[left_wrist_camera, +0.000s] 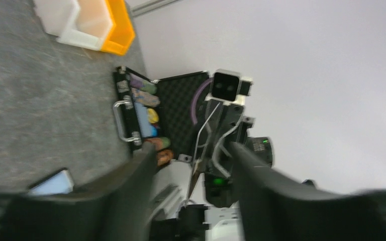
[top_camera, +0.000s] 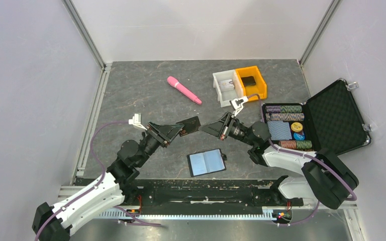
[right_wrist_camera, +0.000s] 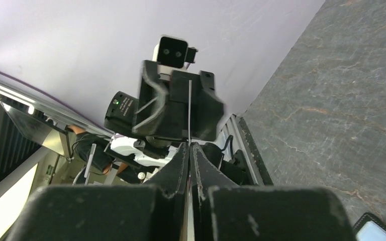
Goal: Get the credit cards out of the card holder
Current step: Remove the credit card from the card holder, then place the credit card in the storage box.
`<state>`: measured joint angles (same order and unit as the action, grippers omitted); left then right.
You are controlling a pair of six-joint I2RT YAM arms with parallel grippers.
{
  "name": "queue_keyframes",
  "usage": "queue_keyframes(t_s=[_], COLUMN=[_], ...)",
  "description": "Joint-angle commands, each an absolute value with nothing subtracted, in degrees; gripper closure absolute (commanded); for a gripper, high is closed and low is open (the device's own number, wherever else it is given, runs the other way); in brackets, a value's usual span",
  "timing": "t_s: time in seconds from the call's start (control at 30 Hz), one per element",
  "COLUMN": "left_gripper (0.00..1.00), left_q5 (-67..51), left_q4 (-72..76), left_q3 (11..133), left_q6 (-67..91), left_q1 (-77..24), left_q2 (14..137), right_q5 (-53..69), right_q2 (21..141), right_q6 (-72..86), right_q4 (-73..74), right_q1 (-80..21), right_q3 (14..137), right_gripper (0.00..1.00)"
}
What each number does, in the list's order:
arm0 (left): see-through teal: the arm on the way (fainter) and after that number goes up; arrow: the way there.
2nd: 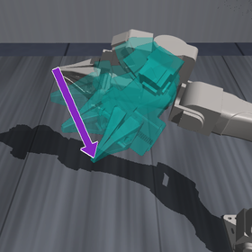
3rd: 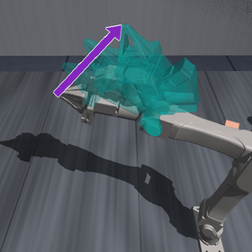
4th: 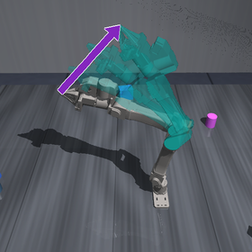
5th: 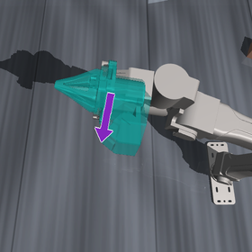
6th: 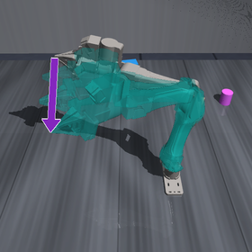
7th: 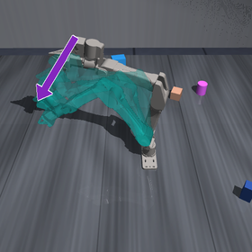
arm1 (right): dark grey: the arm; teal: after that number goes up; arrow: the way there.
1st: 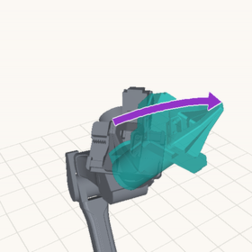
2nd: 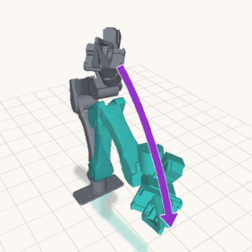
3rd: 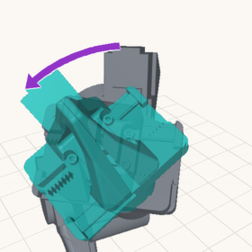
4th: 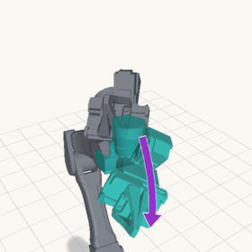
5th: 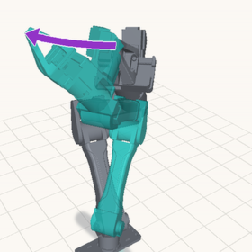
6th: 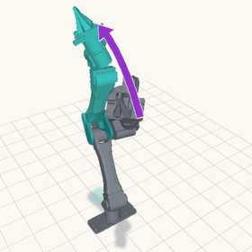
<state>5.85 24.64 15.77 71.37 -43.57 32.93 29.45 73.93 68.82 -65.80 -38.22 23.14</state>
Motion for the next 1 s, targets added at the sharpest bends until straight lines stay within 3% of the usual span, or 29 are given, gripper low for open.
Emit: queue_keyframes(t_s=[0.0, 0.1, 0.37, 0.7, 0.97], left_gripper=[0.22, 0.00, 0.00, 0.00, 0.00], left_q5=[7.34, 8.16, 11.34, 18.72, 21.41], left_q4=[19.86, 12.55, -10.23, -33.42, -34.71], left_q3=[16.30, 18.72, 30.27, 46.91, 46.70], left_q6=[69.91, 67.34, 50.06, 20.54, 13.45], left_q1=[-43.59, -43.59, -43.59, -43.59, -43.59], left_q2=[31.61, 30.64, 30.45, 39.23, 41.34], right_q5=[29.84, 31.75, 35.16, 32.55, 27.28], right_q2=[72.94, 71.84, 71.42, 87.35, 97.22], right_q6=[66.43, 63.25, 41.57, 16.43, 12.17], right_q4=[-65.25, -59.07, -27.16, 7.09, 12.33], right_q1=[-35.88, -32.57, -19.92, -1.28, 5.55], right_q3=[26.07, 27.74, 41.08, 68.31, 77.52], right_gripper=[1.00, 1.00, 1.00, 1.00, 1.00])
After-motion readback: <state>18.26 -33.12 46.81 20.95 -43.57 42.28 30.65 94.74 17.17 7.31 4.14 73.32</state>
